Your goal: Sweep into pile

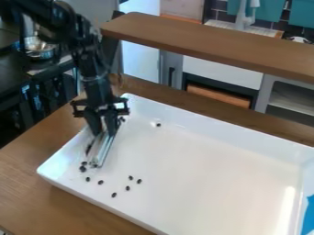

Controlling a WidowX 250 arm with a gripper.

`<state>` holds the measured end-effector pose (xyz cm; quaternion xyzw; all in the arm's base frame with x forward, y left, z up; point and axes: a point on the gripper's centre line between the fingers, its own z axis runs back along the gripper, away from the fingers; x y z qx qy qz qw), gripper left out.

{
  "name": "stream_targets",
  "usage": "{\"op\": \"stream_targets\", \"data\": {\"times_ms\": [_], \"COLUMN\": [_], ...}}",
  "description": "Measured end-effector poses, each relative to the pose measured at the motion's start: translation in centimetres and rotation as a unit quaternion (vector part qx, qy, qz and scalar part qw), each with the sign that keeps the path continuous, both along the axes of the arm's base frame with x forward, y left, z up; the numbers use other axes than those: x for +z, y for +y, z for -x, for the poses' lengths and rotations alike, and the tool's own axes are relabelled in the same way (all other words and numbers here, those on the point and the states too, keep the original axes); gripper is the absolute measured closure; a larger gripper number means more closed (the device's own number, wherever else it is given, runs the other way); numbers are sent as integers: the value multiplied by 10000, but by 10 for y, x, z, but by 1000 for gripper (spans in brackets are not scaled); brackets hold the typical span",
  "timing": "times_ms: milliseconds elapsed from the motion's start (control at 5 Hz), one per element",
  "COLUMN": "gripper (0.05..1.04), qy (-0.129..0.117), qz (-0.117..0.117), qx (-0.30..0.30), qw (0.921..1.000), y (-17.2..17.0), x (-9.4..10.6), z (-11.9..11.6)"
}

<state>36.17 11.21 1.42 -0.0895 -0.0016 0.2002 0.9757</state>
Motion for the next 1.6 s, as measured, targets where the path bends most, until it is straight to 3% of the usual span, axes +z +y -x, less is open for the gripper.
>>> {"op": "stream_targets", "data": {"times_ms": [200, 400, 600, 800, 1000, 1200, 1400, 1600], "gripper": [731, 731, 731, 731, 730, 731, 731, 731], "qy": [-130, -154, -287, -452, -629, -981, -808, -785], "qz": [390, 722, 746, 486, 256, 68, -80, -367], "qx": [-49, -60, -96, -183, -274, -569, -793, -975], "qw": [9991, 9973, 9968, 9976, 9973, 9935, 9935, 9915], "y": [-37, -76, -114, -135, -131, -126, -106, -79], "x": [32, 50, 43, 12, -10, -9, -8, 0], "z": [-9, -14, -9, 2, 14, 19, 24, 18]}}
